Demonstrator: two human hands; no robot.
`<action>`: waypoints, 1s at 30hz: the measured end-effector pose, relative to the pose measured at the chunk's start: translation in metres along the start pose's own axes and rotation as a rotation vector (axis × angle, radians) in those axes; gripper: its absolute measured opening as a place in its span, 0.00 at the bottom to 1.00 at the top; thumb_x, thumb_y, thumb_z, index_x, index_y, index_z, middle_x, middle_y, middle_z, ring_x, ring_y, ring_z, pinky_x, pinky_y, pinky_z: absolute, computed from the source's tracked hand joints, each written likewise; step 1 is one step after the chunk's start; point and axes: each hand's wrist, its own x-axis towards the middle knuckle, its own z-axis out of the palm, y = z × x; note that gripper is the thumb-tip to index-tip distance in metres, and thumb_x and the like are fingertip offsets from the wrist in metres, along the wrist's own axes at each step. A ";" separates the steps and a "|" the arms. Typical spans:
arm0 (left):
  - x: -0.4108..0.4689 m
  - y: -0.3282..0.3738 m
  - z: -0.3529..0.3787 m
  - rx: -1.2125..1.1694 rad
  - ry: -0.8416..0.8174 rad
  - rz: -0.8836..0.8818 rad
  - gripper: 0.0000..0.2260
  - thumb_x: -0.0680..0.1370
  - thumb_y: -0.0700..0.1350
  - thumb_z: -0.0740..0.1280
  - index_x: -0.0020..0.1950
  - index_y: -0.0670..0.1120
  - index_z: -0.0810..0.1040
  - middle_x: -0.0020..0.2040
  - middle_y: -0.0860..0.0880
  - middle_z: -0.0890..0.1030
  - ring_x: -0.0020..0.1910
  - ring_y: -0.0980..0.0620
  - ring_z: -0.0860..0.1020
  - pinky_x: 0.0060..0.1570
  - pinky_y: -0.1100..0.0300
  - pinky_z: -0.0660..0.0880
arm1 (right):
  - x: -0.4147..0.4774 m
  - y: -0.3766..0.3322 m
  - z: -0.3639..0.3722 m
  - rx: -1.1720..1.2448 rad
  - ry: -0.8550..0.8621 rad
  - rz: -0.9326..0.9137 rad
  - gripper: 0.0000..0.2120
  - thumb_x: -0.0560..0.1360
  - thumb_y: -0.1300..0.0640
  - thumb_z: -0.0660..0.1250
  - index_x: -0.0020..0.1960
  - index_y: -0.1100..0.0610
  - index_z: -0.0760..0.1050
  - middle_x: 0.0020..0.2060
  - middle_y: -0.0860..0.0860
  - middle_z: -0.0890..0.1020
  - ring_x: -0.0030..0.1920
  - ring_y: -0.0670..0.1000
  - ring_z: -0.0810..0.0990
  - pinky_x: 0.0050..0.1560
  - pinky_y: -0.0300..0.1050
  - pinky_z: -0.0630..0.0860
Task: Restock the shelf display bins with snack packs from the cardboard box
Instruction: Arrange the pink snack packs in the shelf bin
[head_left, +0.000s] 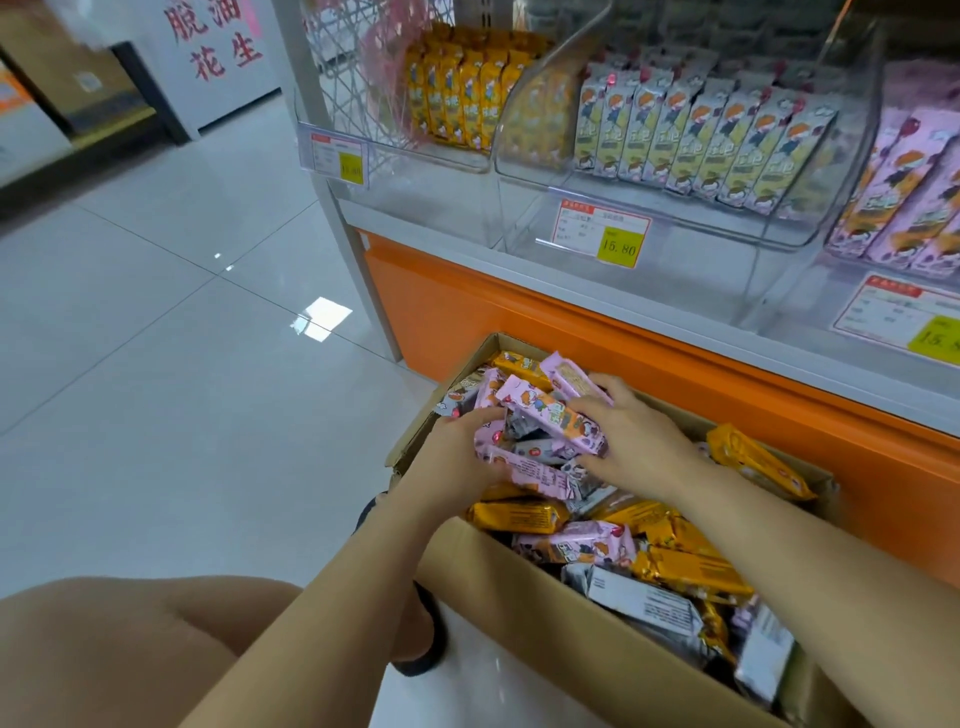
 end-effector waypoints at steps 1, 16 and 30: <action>0.000 0.000 0.000 0.002 0.002 -0.002 0.28 0.75 0.45 0.71 0.72 0.58 0.67 0.65 0.43 0.73 0.30 0.58 0.71 0.27 0.72 0.66 | 0.002 0.001 0.001 -0.029 -0.012 -0.007 0.32 0.73 0.50 0.69 0.74 0.49 0.61 0.75 0.51 0.53 0.65 0.55 0.71 0.60 0.47 0.75; -0.008 0.013 -0.012 -0.017 0.025 -0.018 0.27 0.74 0.45 0.72 0.70 0.57 0.68 0.64 0.46 0.74 0.39 0.54 0.77 0.33 0.70 0.71 | 0.018 -0.011 -0.014 -0.249 -0.033 0.023 0.29 0.72 0.45 0.70 0.71 0.50 0.68 0.68 0.53 0.65 0.58 0.54 0.72 0.41 0.43 0.67; -0.065 0.084 -0.033 0.065 0.282 0.329 0.22 0.75 0.48 0.70 0.66 0.63 0.68 0.55 0.55 0.68 0.43 0.60 0.71 0.39 0.72 0.66 | -0.061 -0.024 -0.093 0.182 0.203 0.123 0.23 0.66 0.38 0.72 0.54 0.53 0.78 0.53 0.49 0.68 0.55 0.52 0.74 0.48 0.45 0.72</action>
